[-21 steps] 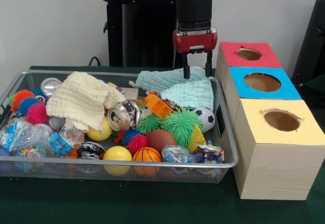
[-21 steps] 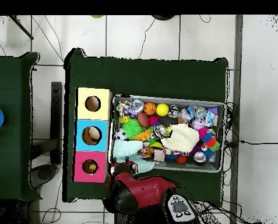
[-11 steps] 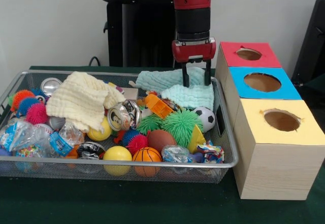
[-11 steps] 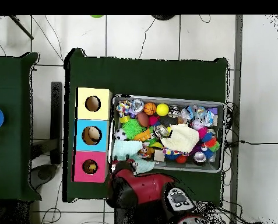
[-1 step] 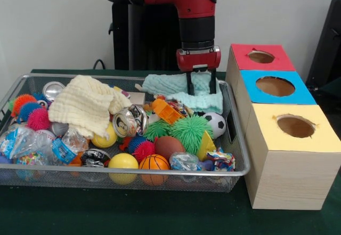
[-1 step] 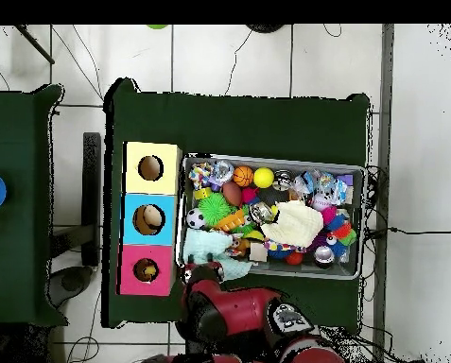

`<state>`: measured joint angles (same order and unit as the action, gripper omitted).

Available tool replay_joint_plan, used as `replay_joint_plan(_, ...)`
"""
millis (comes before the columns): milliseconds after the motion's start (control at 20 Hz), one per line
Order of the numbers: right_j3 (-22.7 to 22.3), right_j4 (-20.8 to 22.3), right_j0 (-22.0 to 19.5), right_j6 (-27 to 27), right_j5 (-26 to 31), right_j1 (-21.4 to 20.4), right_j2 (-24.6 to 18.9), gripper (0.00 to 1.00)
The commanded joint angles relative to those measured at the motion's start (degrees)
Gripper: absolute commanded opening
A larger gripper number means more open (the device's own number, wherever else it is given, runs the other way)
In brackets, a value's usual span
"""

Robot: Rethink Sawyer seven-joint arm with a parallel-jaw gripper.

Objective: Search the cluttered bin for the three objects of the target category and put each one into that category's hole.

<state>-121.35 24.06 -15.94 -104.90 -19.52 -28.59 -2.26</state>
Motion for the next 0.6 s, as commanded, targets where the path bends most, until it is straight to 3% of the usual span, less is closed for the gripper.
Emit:
replay_joint_plan(50, 8.15, 0.3, 0.06, -6.85, -4.75, 5.74, -0.21, 1.0)
replay_joint_plan(400, 11.03, -1.1, 0.55, -7.55, -11.17, 14.93, 1.26, 1.0)
replay_joint_plan(600, 11.28, -1.2, 1.16, -7.05, -12.49, 15.39, 1.49, 1.0)
